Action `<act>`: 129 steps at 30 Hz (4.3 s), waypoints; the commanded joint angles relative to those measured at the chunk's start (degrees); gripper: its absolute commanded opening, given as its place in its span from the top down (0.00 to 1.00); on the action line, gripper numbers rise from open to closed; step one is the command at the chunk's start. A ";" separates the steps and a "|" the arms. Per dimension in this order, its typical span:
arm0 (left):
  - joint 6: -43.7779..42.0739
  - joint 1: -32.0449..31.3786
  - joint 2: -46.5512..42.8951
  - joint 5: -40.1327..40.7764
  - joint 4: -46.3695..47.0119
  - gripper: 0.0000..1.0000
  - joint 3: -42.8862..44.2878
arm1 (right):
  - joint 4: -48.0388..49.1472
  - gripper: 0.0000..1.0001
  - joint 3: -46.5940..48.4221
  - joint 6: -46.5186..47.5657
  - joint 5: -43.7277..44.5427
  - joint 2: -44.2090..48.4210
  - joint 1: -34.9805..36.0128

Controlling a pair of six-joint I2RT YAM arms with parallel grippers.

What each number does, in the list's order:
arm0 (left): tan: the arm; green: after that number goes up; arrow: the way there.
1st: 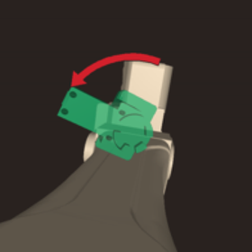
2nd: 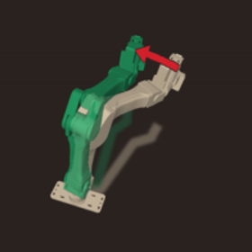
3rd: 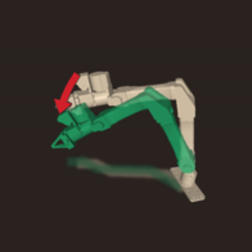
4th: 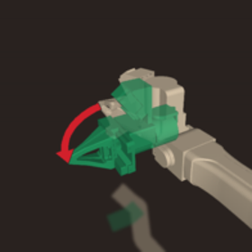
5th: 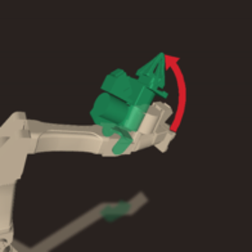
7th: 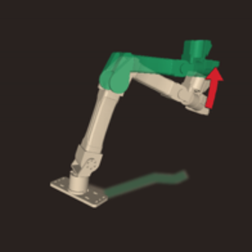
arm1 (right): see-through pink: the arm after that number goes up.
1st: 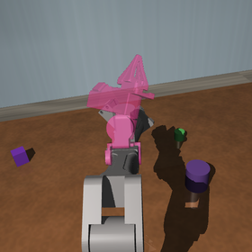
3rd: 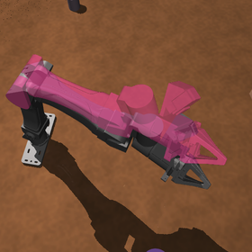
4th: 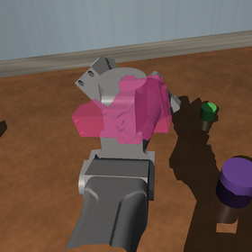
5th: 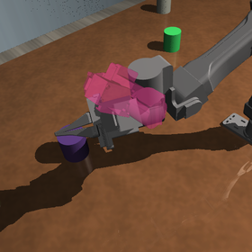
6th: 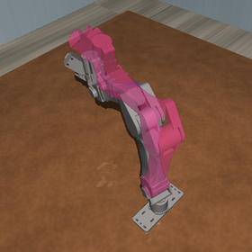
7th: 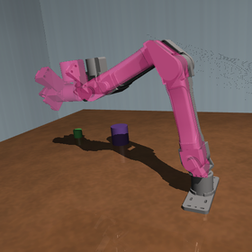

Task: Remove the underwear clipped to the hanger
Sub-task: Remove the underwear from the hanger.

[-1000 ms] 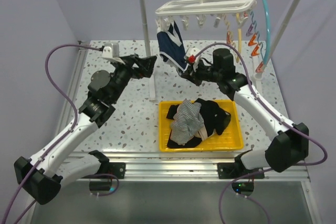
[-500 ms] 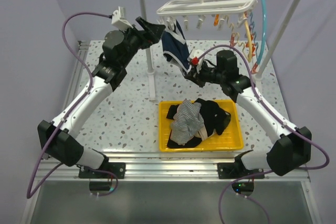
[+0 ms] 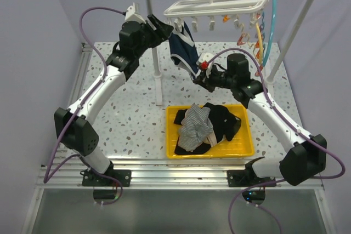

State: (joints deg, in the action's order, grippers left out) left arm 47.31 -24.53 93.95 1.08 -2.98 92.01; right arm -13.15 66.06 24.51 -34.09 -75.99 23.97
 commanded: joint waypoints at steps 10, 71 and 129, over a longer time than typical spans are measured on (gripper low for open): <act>-2.66 0.54 6.32 0.33 -0.45 0.36 10.20 | 0.31 1.00 -0.67 0.01 -2.30 1.98 -0.24; -4.95 0.54 9.50 -0.82 9.66 1.00 14.34 | 2.34 1.00 -0.76 -2.01 -3.36 -0.57 -1.20; -13.65 -2.10 17.58 4.81 -5.45 0.48 27.96 | 0.93 1.00 7.06 14.95 8.42 -9.53 2.93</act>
State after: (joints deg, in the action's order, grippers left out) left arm 35.40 -26.55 111.07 6.92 -8.93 116.18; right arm -12.49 72.99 38.70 -25.02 -87.07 26.89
